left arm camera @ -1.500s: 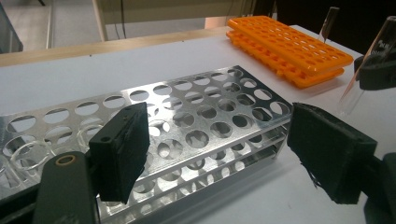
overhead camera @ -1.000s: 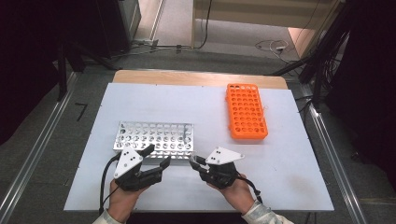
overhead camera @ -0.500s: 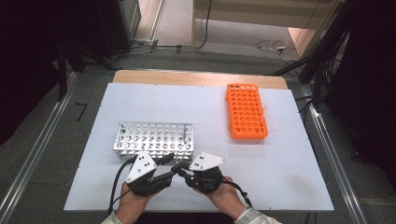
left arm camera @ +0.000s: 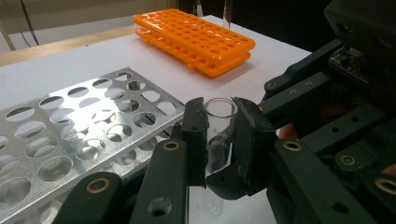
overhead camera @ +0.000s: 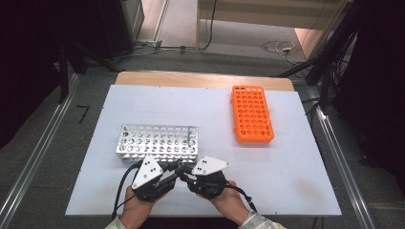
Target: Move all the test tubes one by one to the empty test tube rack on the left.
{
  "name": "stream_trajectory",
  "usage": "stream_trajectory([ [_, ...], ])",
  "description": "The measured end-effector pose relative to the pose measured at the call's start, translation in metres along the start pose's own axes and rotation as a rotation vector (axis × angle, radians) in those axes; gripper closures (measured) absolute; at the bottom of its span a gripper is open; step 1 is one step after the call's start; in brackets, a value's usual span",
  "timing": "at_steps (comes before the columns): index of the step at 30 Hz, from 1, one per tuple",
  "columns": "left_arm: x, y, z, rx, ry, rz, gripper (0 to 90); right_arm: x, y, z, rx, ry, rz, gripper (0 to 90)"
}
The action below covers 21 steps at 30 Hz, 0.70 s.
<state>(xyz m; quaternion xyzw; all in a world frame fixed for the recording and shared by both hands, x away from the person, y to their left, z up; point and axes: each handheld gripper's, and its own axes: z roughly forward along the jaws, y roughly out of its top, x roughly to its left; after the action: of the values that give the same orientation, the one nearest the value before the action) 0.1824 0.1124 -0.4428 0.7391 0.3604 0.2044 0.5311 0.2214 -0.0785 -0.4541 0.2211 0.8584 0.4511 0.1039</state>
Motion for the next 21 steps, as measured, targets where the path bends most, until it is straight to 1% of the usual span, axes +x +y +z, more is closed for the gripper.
stream_trajectory([
  [3, 0.000, 0.001, 0.000, 0.001, -0.002, -0.002, 75.0, 0.000, 0.000, 0.000, 0.001, 0.002, 0.000, 72.6],
  [5, 0.002, 0.001, -0.001, 0.001, 0.003, 0.001, 75.4, 0.000, 0.000, -0.001, 0.000, 0.003, 0.002, 67.2],
  [8, 0.005, 0.003, -0.003, -0.008, 0.010, -0.013, 75.4, -0.002, 0.001, -0.003, -0.003, 0.001, 0.002, 59.0],
  [10, 0.007, 0.004, -0.004, -0.017, 0.016, -0.019, 75.4, -0.003, 0.002, -0.005, -0.003, 0.000, 0.013, 51.5],
  [13, 0.011, 0.007, -0.008, -0.032, 0.026, -0.034, 75.4, -0.007, 0.002, -0.009, 0.000, -0.008, 0.017, 43.5],
  [17, 0.018, 0.012, -0.014, -0.057, 0.041, -0.054, 75.4, -0.012, 0.002, -0.015, -0.002, -0.016, 0.025, 35.7],
  [21, 0.026, 0.016, -0.020, -0.082, 0.059, -0.074, 75.4, -0.018, 0.001, -0.019, -0.002, -0.035, 0.042, 31.5],
])
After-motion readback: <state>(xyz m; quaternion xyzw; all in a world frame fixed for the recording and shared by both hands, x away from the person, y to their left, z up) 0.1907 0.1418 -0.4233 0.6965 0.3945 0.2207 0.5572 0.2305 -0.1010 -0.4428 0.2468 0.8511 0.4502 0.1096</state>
